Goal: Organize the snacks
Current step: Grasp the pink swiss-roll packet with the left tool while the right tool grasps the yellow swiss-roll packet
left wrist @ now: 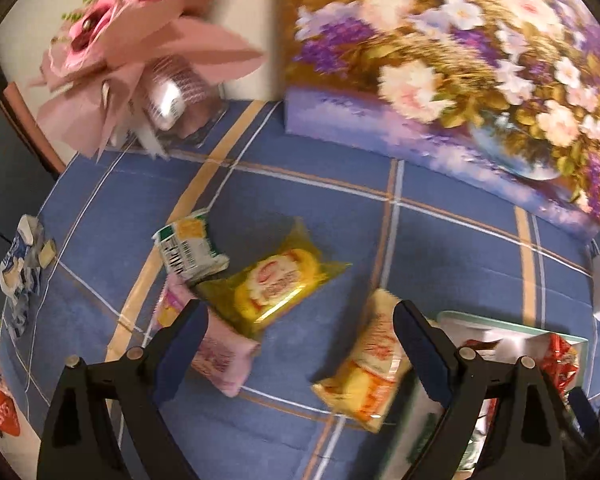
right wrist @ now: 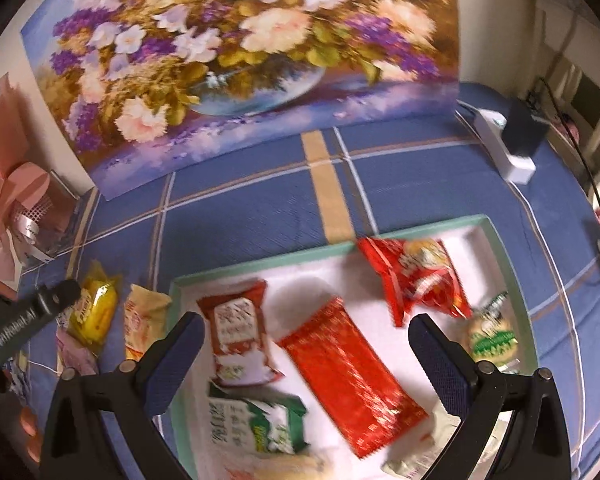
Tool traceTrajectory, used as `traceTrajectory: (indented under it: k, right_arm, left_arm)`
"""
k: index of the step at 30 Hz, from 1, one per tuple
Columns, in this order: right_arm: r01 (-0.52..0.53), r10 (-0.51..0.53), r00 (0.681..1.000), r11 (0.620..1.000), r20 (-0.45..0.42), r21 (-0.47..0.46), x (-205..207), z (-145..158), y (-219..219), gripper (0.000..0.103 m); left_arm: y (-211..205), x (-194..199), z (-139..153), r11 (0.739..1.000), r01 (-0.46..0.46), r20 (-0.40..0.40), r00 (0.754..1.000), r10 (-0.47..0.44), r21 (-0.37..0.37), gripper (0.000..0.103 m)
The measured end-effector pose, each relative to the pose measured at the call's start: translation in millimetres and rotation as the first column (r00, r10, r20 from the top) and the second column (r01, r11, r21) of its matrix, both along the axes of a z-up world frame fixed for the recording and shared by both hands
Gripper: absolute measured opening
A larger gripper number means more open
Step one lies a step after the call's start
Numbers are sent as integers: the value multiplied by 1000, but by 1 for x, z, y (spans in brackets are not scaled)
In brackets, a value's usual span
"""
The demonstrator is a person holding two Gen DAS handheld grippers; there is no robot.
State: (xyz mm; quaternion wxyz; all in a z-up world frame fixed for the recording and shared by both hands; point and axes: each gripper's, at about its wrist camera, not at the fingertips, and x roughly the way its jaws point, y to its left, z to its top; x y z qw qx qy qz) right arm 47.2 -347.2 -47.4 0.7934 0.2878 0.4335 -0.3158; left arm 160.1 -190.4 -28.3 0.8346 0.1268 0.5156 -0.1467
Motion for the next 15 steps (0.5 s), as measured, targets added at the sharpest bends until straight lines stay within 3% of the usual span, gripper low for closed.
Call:
traceTrajectory:
  k: [5, 11, 15]
  right_arm:
    - [-56, 57, 998, 998, 10, -24, 28, 3, 20, 103]
    - [-142, 142, 989, 990, 26, -8, 61, 1, 52, 102]
    - [-204, 203, 979, 979, 25, 11, 80, -6, 75, 91]
  left_arm:
    - [36, 25, -5, 994, -103, -63, 993, 101, -27, 94]
    - [78, 46, -18, 975, -224, -122, 968, 221, -4, 94]
    - [108, 61, -32, 954, -301, -188, 937, 294, -10, 94]
